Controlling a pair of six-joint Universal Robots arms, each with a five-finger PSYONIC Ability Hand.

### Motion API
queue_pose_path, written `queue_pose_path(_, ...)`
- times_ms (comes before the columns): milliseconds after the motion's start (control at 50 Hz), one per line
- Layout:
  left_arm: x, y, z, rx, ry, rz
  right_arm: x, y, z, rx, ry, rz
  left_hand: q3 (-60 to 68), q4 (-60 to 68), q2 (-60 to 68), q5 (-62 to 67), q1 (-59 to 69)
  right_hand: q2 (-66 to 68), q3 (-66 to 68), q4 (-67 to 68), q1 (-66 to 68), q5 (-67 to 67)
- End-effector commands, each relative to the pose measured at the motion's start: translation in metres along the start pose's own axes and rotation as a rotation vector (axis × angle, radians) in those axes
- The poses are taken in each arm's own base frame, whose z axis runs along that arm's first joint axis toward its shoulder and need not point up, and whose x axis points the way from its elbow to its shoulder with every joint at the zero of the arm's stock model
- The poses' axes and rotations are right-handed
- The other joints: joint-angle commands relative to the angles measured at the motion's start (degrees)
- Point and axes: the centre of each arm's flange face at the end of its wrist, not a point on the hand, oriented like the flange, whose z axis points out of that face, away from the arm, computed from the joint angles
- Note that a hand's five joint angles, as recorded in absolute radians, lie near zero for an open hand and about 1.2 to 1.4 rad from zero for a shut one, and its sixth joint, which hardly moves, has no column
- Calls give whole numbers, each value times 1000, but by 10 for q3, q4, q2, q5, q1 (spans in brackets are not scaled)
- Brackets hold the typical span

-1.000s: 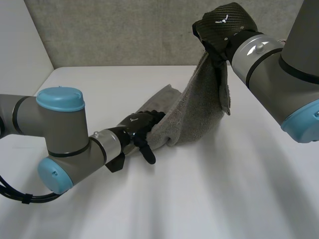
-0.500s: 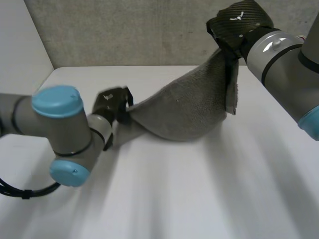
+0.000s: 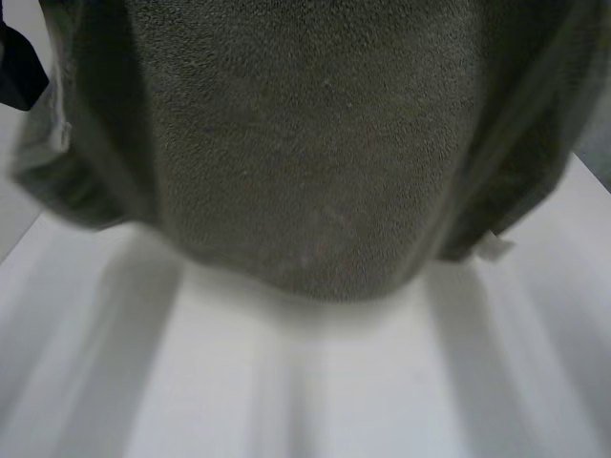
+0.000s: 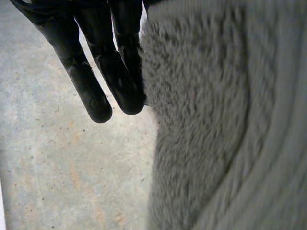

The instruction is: Fold the laundry

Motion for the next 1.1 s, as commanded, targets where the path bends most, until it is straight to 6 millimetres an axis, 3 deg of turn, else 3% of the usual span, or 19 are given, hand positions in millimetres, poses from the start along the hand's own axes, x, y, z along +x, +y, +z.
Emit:
queue_pose_path(20,-2,49,-4,-208,35,126,-14,51,7,-218,-128,-56,103,102,103,120,125,41,29,33,38,31)
queue_pose_path(60,1,72,-6,-284,65,154,-39,86,14,-336,-244,-60,103,102,103,120,125,41,29,33,38,31)
queue_pose_path(80,3,95,-7,-358,91,182,-39,86,14,-337,-245,-60,103,102,103,120,125,41,29,33,38,31)
queue_pose_path(140,5,117,-10,-425,114,206,-62,115,14,-430,-355,-53,103,102,103,120,125,41,29,33,38,31)
queue_pose_path(240,10,200,-14,-622,181,289,-93,158,17,-534,-471,-77,103,102,103,120,125,41,29,33,38,31)
queue_pose_path(380,10,236,13,-607,192,350,-119,200,45,-548,-504,-152,103,102,103,120,125,41,29,33,38,31)
queue_pose_path(460,9,223,41,-510,167,354,-106,195,75,-469,-381,-176,103,102,103,120,125,41,29,33,38,31)
queue_pose_path(500,6,188,77,-336,110,352,-92,182,92,-399,-278,-181,103,102,103,120,125,41,29,33,38,31)
queue_pose_path(520,6,188,77,-335,110,352,-75,164,106,-316,-165,-168,103,102,103,120,125,41,29,33,38,31)
queue_pose_path(580,2,142,109,-125,37,314,-33,113,127,-87,63,-79,103,102,103,120,125,41,29,33,38,31)
queue_pose_path(600,-1,116,120,-22,2,278,-7,89,128,12,154,-20,103,102,103,120,125,41,29,33,38,31)
queue_pose_path(620,-3,88,127,79,-23,238,-7,88,128,13,154,-20,103,102,103,120,125,41,29,33,38,31)
queue_pose_path(640,-3,88,127,80,-23,238,10,65,124,94,206,31,103,102,103,120,125,41,29,33,38,31)
queue_pose_path(680,-5,47,130,228,-45,177,26,48,119,157,244,70,103,102,103,120,125,41,29,33,38,31)
queue_pose_path(720,-7,36,129,266,-51,155,43,30,109,213,264,119,103,102,103,120,125,41,29,33,38,31)
queue_pose_path(800,-12,33,123,279,-52,139,31,37,105,167,174,119,103,102,103,120,125,41,29,33,38,31)
queue_pose_path(860,-18,58,114,194,-54,149,4,60,98,50,12,138,103,102,103,120,125,41,29,33,38,31)
queue_pose_path(1000,-22,158,68,-114,0,164,-41,108,86,-141,-180,132,103,102,103,120,125,41,29,33,38,31)
queue_pose_path(1100,-14,248,20,-339,93,150,-115,200,56,-374,-386,58,103,102,103,120,125,41,29,33,38,31)
